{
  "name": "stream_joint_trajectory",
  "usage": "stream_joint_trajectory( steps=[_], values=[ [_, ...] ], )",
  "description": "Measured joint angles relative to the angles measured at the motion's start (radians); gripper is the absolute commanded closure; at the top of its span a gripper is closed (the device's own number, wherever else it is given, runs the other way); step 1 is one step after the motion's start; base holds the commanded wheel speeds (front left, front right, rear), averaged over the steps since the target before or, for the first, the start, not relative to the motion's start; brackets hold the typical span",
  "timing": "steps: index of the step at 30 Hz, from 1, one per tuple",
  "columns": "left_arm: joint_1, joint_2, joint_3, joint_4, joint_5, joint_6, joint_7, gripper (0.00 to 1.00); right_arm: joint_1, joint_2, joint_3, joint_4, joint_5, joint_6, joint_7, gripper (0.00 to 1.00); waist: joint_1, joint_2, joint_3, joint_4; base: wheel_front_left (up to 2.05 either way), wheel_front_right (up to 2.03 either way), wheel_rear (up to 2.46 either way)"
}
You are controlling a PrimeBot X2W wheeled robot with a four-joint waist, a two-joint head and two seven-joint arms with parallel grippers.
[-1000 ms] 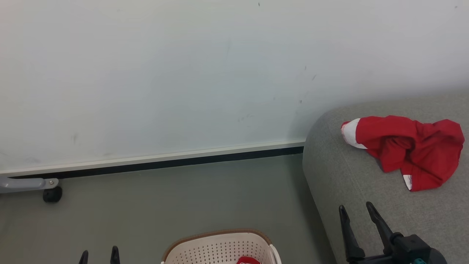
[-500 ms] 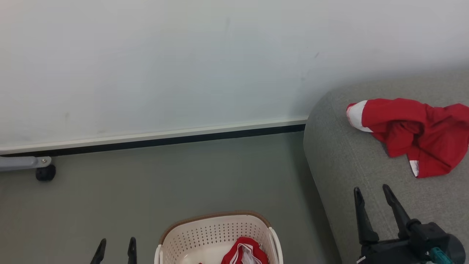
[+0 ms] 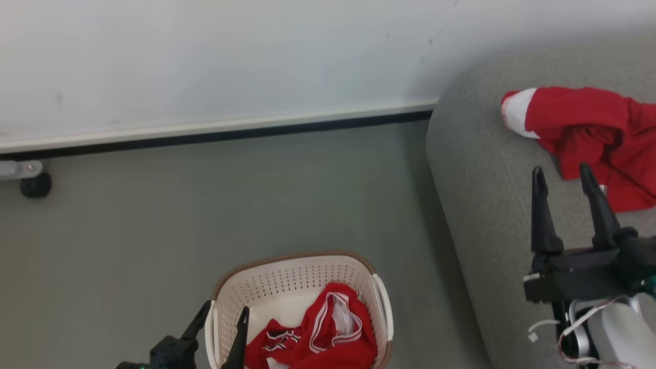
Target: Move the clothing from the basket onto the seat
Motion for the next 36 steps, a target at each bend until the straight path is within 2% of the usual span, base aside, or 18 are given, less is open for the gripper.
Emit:
stream_joint_trajectory(
  steps=[13,23,26,36],
  values=[
    [-0.170,-0.044,-0.104,0.183,0.037,-0.061,0.097,0.00,-0.228,-0.015,-0.026,-0.034,-0.027,0.000,0.019,0.00,0.0001,0.0000,0.181,-0.036,0.00,0.00,0.00],
    [-0.259,-0.044,-0.161,0.273,0.085,-0.091,0.155,0.00,-0.330,-0.017,-0.026,-0.076,-0.044,0.000,0.028,0.00,0.0000,0.0000,0.299,-0.063,0.00,0.00,0.00],
    [-0.316,-0.042,-0.173,0.305,0.091,-0.103,0.170,0.00,-0.394,-0.018,-0.018,-0.102,-0.054,0.000,0.032,0.00,0.0000,0.0000,0.365,-0.075,0.00,0.00,0.00],
    [-0.441,-0.043,-0.219,0.347,0.125,-0.125,0.203,0.00,-0.478,-0.017,-0.008,-0.139,-0.071,0.001,0.037,0.00,0.0000,0.0000,0.485,-0.090,0.00,0.00,0.00]
  ],
)
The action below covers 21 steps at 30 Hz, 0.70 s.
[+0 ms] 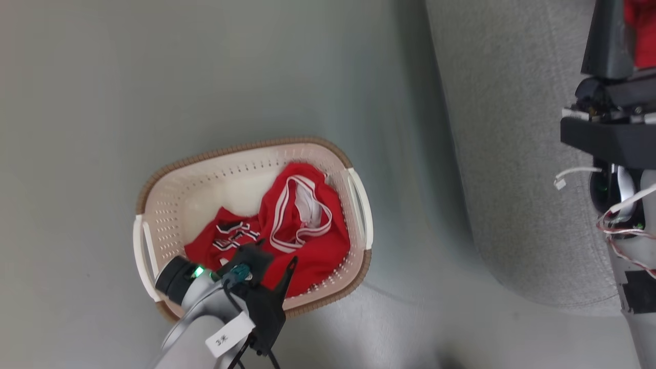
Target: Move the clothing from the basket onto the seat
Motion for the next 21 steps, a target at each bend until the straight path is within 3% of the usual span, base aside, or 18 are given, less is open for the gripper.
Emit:
stream_joint_trajectory(
  steps=[6,21],
  values=[
    [-0.078,-0.001,-0.044,0.025,0.007,-0.009,0.029,0.00,-0.057,0.010,0.002,-0.028,-0.009,0.000,0.004,0.00,-0.0001,-0.0001,0.093,-0.007,0.00,0.00,0.00],
    [-0.222,0.064,-0.124,0.092,0.021,-0.010,0.099,0.00,-0.156,0.047,0.021,-0.055,-0.019,0.000,-0.007,0.00,0.0000,-0.0001,0.285,-0.047,0.00,0.00,0.00]
  ],
)
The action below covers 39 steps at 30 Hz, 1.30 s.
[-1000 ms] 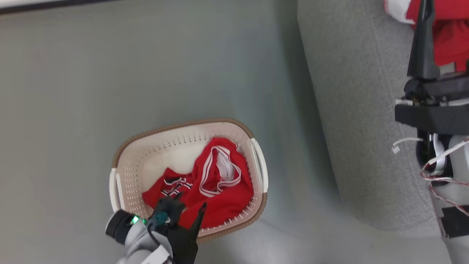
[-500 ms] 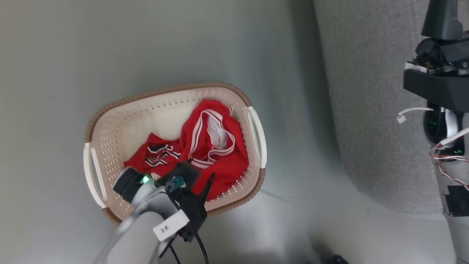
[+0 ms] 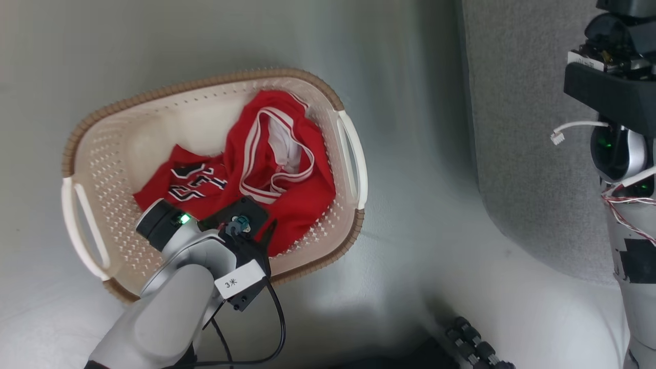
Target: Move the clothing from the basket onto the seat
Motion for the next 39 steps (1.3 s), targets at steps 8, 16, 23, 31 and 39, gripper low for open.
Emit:
stream_joint_trajectory(
  steps=[8,16,23,31,39],
  values=[
    [-0.028,0.020,-0.042,0.028,-0.022,0.000,0.000,0.00,-0.024,0.026,0.018,0.022,-0.002,0.000,-0.010,0.00,-0.0001,0.0000,0.061,-0.030,0.00,0.00,0.00],
    [-0.074,0.047,-0.056,0.071,-0.036,0.000,0.026,0.00,-0.040,0.033,0.032,0.022,-0.009,0.000,-0.014,0.00,-0.0002,-0.0002,0.094,-0.061,0.00,0.00,0.00],
    [-0.090,0.047,-0.072,0.100,-0.070,0.000,0.035,0.87,-0.040,0.037,0.033,0.041,-0.016,0.001,-0.022,0.00,-0.0002,-0.0002,0.107,-0.079,0.00,0.00,0.00],
    [-0.098,0.029,-0.078,0.105,-0.098,0.000,-0.050,1.00,-0.040,0.046,0.032,0.112,-0.015,0.007,-0.030,0.00,-0.0002,-0.0002,0.074,-0.072,0.00,0.00,0.00],
    [-0.102,0.000,-0.079,0.088,-0.139,0.000,-0.161,1.00,-0.023,0.045,0.036,0.190,-0.016,0.019,-0.030,0.00,-0.0002,-0.0002,0.009,-0.046,0.00,0.00,0.00]
  ],
)
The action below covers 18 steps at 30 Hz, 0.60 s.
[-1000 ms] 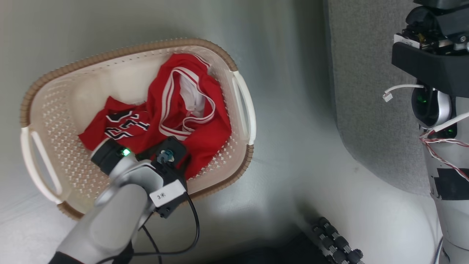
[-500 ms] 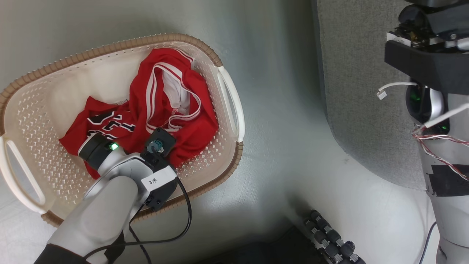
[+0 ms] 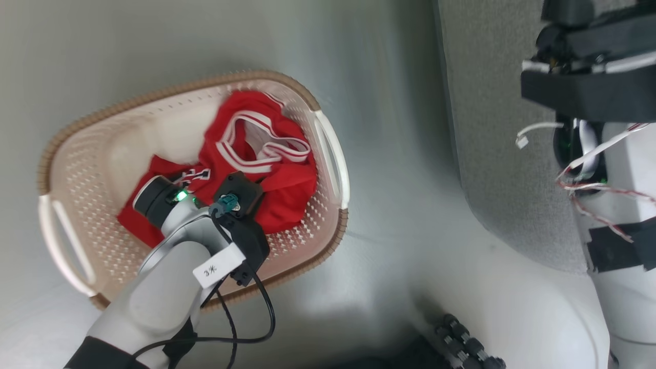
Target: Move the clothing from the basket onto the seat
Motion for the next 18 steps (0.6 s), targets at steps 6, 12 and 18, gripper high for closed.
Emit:
stream_joint_trajectory(
  steps=[6,12,18],
  values=[
    [-0.002,-0.020,0.018,-0.012,-0.019,0.000,-0.086,1.00,0.052,-0.007,0.007,0.044,-0.001,0.010,0.000,0.00,0.0000,0.0000,-0.065,0.033,0.00,0.00,0.00],
    [-0.003,-0.030,0.039,-0.022,-0.038,0.000,-0.168,1.00,0.102,-0.005,0.010,0.076,0.000,0.017,0.000,0.00,0.0000,0.0000,-0.136,0.074,0.00,0.00,0.00],
    [-0.006,-0.036,0.055,-0.035,-0.052,0.000,-0.192,1.00,0.143,0.002,0.009,0.107,0.001,0.017,0.000,0.00,0.0000,0.0000,-0.199,0.109,0.00,0.00,0.00]
  ],
)
